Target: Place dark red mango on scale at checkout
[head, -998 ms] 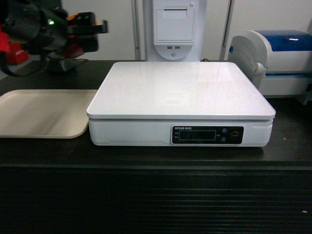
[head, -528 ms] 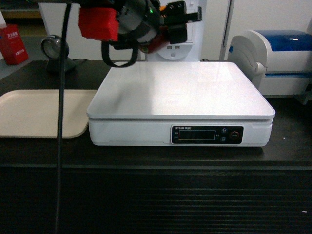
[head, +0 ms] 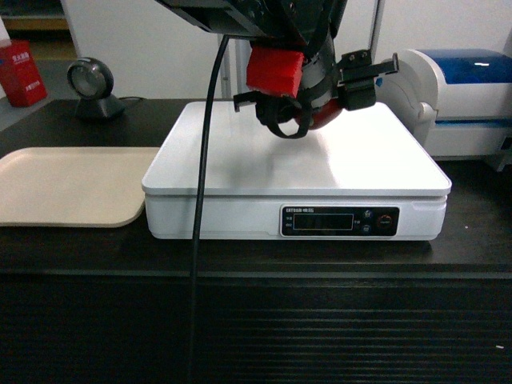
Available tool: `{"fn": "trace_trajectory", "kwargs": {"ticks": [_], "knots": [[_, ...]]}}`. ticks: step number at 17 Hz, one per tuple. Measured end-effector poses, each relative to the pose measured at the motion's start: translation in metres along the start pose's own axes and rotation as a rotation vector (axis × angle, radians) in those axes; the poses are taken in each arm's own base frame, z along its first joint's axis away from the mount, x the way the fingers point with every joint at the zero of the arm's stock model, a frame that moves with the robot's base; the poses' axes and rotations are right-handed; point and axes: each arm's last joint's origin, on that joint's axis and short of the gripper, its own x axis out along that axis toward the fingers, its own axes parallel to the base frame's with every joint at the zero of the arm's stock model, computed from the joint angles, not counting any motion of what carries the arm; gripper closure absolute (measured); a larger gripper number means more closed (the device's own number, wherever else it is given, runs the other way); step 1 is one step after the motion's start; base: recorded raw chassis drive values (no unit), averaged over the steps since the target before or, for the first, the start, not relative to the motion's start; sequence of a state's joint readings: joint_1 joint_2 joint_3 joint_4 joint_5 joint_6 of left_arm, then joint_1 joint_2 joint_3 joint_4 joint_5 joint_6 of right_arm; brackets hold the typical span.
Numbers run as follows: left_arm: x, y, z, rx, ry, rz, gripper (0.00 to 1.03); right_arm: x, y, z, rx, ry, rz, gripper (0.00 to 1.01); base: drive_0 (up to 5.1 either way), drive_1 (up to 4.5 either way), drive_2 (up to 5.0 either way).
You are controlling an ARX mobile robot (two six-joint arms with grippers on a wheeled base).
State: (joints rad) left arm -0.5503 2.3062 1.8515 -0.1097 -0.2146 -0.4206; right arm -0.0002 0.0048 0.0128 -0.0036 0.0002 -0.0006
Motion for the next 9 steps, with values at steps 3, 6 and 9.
{"fn": "trace_trajectory", "kwargs": {"ticks": [3,6,9], "knots": [[0.019,0.006,-0.009,-0.055,0.058,0.097,0.43,0.0,0.0,0.0,0.0,0.0,0.0,0.03,0.0,0.0,0.0],[0.021,0.006,-0.003,-0.089,0.039,0.133,0.43,0.0,0.0,0.0,0.0,0.0,0.0,0.03,0.0,0.0,0.0],[0.02,0.0,-0.004,-0.106,0.035,0.139,0.12,0.0,0.0,0.0,0.0,0.0,0.0,0.03,0.0,0.0,0.0]]}}
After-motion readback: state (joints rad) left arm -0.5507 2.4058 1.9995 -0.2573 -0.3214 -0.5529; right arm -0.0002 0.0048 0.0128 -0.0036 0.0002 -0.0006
